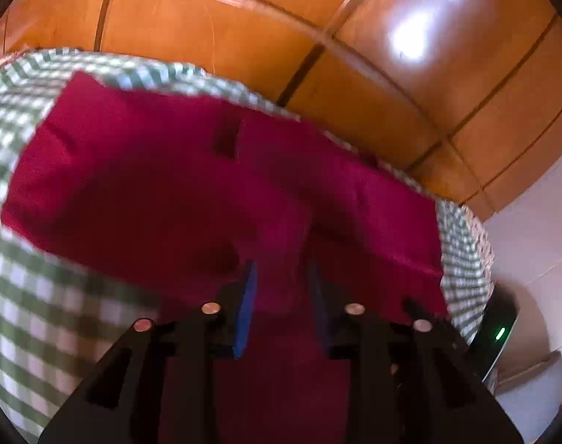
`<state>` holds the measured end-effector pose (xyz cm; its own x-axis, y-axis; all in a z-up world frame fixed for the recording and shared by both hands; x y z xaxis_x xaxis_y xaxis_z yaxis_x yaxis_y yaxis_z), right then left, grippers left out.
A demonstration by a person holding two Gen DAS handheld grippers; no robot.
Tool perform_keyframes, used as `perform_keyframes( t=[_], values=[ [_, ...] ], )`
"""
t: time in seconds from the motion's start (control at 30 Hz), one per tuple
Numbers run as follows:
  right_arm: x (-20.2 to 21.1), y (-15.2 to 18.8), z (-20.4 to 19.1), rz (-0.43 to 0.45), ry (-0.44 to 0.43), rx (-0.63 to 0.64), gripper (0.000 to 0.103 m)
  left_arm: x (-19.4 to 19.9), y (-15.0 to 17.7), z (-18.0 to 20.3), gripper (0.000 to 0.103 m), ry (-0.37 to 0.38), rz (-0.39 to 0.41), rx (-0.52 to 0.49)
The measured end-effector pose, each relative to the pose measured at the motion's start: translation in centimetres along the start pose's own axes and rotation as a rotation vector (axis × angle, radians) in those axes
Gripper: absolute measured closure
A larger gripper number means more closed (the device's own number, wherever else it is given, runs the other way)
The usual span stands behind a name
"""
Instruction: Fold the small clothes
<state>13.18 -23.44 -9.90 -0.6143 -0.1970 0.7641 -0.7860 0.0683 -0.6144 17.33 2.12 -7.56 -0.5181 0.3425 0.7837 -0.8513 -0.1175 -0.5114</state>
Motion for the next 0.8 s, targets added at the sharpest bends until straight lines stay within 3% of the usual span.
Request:
perform_keyframes(
  t=[0.1,0.27,0.37,0.43,0.53,0.57,0.6,0.8],
  values=[
    [0.7,-0.8,0.0,0.006,-0.052,-0.043,0.012,0.8,1.8,-1.1,0.069,-0.017,0.012,-0.017],
    [0.3,-3.0,-3.2,-0.015,-0.324,-0.121,0.036,2.1,4.4,-2.5,0.069,-0.048,0.022,-0.017],
    [-1.8,-4.0,-5.9,-0.071,-0.410,-0.129,0.043,1.6,5.7,-3.2,0.069,-0.069,0.017,-0.030],
    [-3.9,-4.8,-8.1,-0.102,-0.422,-0.110,0.047,1.2,6.2,-3.4,0.069,-0.072,0.011,-0.035],
    [-6.3,-5.4,-10.4,-0.152,-0.386,-0.075,0.068,0.4,6.3,-3.3,0.069,-0.085,0.017,-0.052],
    [-6.4,-5.9,-10.9,-0.151,-0.370,-0.051,0.087,0.3,6.3,-3.3,0.069,-0.088,0.018,-0.056],
    [-6.0,-6.5,-11.3,-0.142,-0.365,-0.035,0.097,0.0,6.3,-3.1,0.069,-0.087,0.018,-0.056],
    [2.9,-12.0,-9.7,0.116,-0.375,0.009,0.097,-0.5,6.4,-3.2,0.068,-0.085,0.022,-0.047]
  ],
)
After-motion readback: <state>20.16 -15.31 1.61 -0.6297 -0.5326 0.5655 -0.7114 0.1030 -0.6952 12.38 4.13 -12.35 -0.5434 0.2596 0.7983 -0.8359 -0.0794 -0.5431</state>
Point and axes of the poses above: each gripper's, at about its wrist camera, not at the fingertips, and x roughly against the way its jaws point, z to its right, y to its underside, the point moved 2 cm from there along -x, roughly the way its jaws point, and after that the axes turned 10 degrees about -y, right-handed, at the moved point
